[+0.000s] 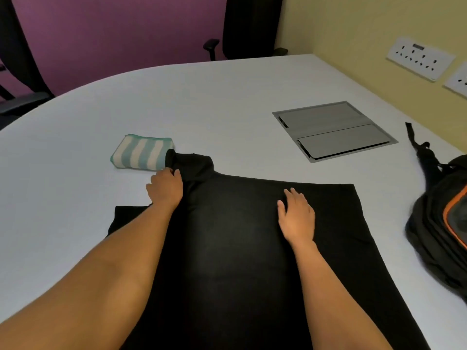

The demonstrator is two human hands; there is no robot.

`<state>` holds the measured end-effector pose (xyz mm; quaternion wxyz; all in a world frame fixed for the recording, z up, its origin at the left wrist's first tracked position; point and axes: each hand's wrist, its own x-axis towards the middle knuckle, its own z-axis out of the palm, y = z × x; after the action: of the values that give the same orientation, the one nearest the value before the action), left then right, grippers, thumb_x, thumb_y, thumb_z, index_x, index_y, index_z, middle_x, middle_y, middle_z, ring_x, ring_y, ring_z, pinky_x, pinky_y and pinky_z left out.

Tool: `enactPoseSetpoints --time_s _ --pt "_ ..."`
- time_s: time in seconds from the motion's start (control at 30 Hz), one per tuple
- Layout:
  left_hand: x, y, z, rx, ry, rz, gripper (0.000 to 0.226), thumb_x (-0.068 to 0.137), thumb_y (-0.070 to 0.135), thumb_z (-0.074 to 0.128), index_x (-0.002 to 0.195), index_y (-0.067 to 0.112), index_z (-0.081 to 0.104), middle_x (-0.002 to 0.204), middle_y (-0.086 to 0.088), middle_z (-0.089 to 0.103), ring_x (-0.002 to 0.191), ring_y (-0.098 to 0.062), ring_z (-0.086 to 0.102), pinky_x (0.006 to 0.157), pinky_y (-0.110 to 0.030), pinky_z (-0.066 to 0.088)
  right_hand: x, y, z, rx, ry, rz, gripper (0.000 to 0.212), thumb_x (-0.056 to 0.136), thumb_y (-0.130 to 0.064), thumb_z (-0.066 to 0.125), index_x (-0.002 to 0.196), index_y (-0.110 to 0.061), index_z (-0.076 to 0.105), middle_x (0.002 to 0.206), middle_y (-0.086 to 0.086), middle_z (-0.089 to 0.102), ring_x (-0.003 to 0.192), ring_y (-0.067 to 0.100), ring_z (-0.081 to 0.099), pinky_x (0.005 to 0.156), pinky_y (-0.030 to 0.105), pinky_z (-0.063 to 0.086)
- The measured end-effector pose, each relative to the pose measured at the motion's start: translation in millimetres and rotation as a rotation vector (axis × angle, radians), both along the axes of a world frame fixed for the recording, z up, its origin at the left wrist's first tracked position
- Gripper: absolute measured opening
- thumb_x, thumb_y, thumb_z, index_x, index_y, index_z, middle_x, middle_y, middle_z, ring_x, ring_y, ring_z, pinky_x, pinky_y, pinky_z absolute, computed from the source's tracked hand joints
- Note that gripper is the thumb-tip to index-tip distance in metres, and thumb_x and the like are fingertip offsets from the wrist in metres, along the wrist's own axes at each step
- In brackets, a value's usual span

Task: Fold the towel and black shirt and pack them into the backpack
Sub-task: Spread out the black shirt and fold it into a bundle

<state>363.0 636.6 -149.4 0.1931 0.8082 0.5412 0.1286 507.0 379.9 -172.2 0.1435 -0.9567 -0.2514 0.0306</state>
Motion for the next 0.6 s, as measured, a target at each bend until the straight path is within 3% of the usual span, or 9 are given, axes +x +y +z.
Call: enactPoseSetpoints --time_s 0.13,0.33,0.47,0.6 --pt "28 39 -13 -0.094 -0.065 0.054 0.049 0.098 0.037 0.042 0.13 0.0 0.045 0.129 -0.02 0.052 0.118 -0.037 0.05 0.095 -0.046 0.041 18 51 -19 -0.063 0.028 0.125 0.052 0.102 -0.041 0.025 0.15 -0.023 0.02 0.159 -0.002 0.014 0.147 0.018 0.008 0.118 0.038 0.012" --pt "47 74 -21 -0.12 -0.255 0.113 0.035 0.099 0.028 0.045 0.109 -0.002 0.06 0.111 -0.022 0.062 0.104 -0.036 0.057 0.08 -0.035 0.041 35 74 -52 -0.175 -0.003 0.202 0.053 0.102 -0.045 0.015 0.151 -0.027 0.008 0.16 -0.004 0.001 0.148 0.018 -0.003 0.12 0.041 0.004" --pt "40 107 -9 -0.113 -0.452 0.237 0.034 0.099 0.026 0.045 0.114 0.001 0.063 0.117 -0.019 0.063 0.112 -0.033 0.056 0.094 -0.03 0.039 35 74 -60 -0.175 -0.021 0.206 0.053 0.101 -0.046 0.014 0.151 -0.03 0.007 0.16 -0.006 0.0 0.147 0.017 -0.004 0.119 0.041 0.003" --pt "47 119 7 -0.093 -0.46 0.28 0.04 0.1 0.032 0.042 0.122 0.004 0.061 0.123 -0.015 0.061 0.113 -0.03 0.056 0.099 -0.032 0.039 35 75 -61 -0.195 -0.018 0.198 0.053 0.101 -0.047 0.013 0.151 -0.03 0.004 0.16 -0.006 -0.003 0.147 0.018 -0.005 0.12 0.042 0.003"
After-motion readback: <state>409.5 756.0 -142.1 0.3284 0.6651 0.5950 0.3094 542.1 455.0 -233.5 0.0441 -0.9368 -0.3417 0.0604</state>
